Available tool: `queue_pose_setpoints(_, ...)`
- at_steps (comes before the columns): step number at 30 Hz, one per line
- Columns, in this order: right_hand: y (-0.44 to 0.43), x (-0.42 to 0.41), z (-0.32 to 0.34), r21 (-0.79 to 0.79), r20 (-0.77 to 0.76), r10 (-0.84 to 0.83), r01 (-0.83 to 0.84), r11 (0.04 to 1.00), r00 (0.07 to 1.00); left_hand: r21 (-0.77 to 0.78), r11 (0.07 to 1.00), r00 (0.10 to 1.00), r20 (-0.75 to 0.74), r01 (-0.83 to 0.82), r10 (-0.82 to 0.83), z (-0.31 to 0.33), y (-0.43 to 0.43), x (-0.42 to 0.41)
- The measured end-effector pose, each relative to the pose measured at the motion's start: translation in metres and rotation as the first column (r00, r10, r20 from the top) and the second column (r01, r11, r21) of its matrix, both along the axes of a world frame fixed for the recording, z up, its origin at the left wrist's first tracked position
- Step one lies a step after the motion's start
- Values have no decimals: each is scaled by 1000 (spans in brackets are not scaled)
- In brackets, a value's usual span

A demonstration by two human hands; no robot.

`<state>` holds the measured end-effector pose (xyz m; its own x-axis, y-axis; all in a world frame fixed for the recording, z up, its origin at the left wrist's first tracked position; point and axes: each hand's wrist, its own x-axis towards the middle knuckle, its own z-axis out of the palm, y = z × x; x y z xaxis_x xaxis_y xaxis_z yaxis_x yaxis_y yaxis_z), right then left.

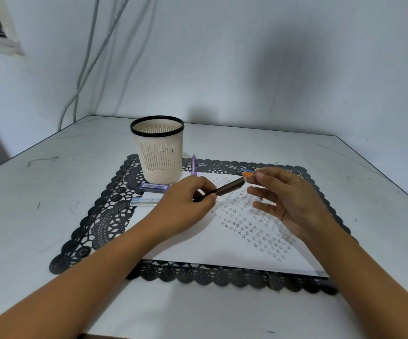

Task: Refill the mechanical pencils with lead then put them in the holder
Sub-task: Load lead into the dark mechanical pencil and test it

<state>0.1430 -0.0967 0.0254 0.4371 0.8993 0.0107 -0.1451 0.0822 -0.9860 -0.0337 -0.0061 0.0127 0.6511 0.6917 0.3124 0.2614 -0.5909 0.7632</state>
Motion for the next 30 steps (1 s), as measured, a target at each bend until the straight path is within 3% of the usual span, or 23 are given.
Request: queue_pose_setpoints(30, -1, -3, 0, -7, 16, 30, -30, 1000, 999, -1, 1000, 1000, -7, 1, -1, 1, -1, 0)
